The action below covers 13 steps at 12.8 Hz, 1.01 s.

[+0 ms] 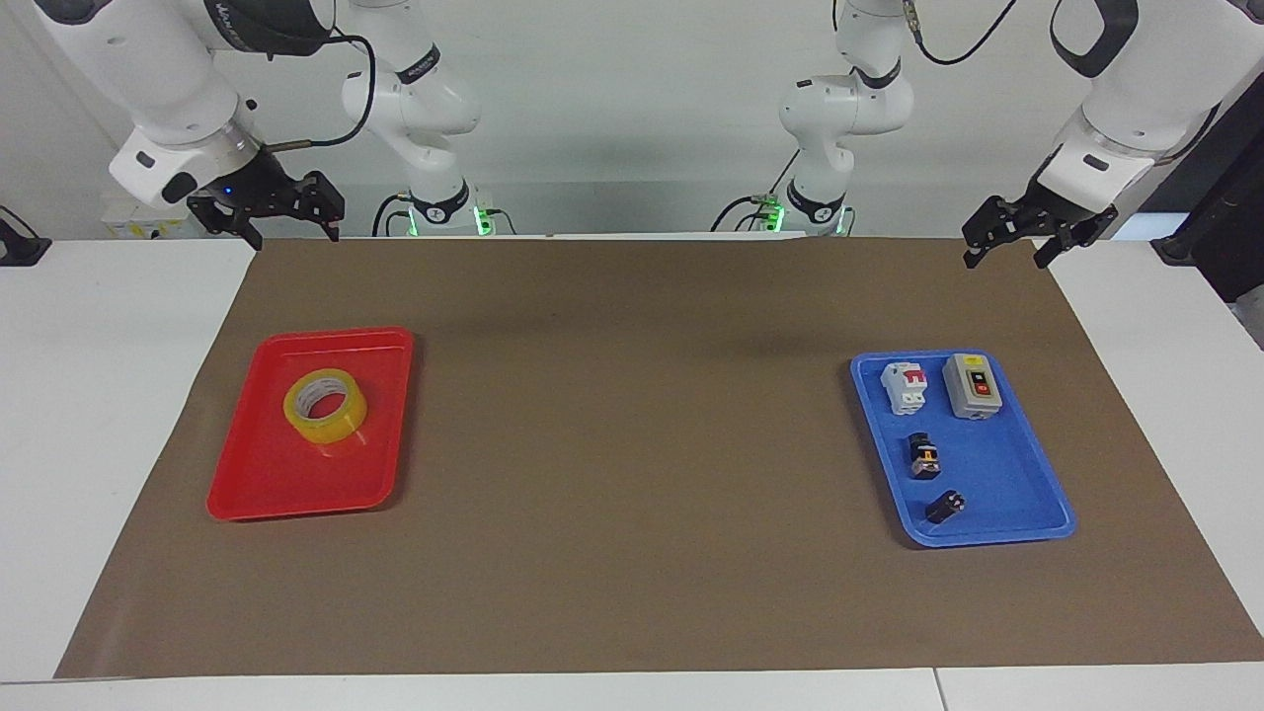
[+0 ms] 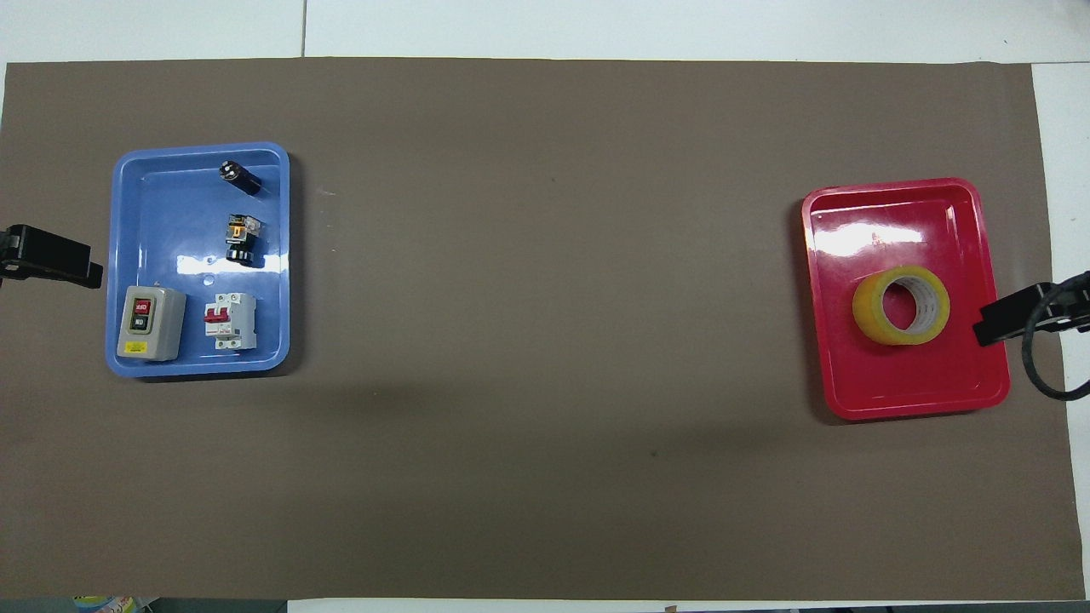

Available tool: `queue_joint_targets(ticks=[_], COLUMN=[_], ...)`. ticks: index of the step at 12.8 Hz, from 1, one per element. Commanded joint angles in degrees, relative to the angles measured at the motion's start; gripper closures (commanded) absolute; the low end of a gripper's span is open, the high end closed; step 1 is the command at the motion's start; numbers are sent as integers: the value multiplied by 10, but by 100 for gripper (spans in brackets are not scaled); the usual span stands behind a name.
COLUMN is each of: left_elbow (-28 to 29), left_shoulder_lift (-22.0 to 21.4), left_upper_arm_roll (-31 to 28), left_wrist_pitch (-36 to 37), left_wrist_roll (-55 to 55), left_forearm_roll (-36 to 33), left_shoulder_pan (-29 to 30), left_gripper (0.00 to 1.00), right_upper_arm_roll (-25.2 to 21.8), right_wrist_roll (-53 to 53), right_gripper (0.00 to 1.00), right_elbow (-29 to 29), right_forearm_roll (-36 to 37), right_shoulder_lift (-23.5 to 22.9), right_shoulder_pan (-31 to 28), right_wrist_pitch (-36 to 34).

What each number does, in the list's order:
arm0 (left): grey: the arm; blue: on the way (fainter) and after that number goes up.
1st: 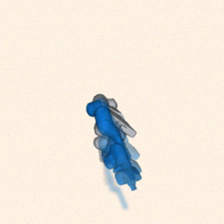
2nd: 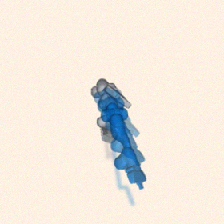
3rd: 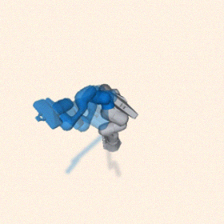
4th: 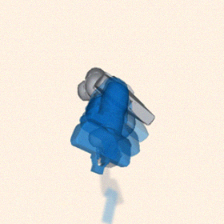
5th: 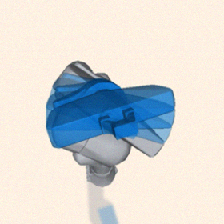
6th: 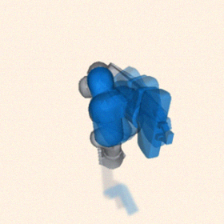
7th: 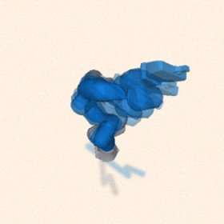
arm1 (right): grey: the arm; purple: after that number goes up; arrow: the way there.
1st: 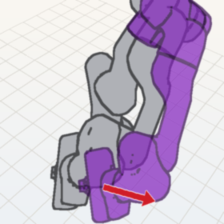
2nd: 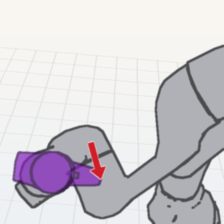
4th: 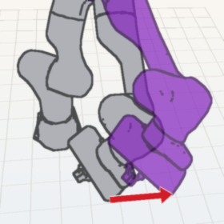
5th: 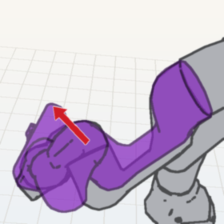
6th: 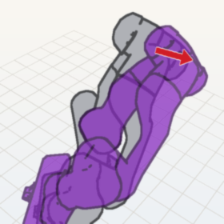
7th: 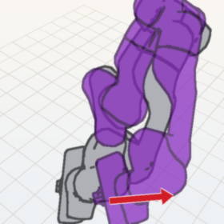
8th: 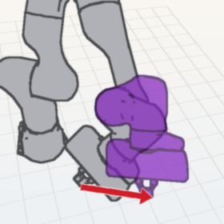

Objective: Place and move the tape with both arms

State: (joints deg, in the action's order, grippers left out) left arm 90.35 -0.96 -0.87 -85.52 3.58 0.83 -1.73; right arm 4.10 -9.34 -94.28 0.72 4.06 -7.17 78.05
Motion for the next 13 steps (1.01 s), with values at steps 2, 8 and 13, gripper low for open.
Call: queue_joint_targets(ticks=[2,8,13], left_elbow=[8,8,8], left_shoulder_lift=[-12,-12,-12], left_upper_arm_roll=[3,3,3], left_wrist_pitch=[3,3,3], left_wrist_roll=[4,4,4], left_forearm_roll=[-14,-14,-15], left_shoulder_pan=[3,3,3], left_gripper=[0,0,0], right_upper_arm_roll=[-1,-81,-81], right_wrist_roll=[10,10,10], right_gripper=[0,0,0], right_elbow=[-16,7,38], right_forearm_roll=[-3,9,9], right_shoulder_lift=[17,0,-25], right_shoulder_pan=[-4,75,67], right_wrist_pitch=[18,39,25])
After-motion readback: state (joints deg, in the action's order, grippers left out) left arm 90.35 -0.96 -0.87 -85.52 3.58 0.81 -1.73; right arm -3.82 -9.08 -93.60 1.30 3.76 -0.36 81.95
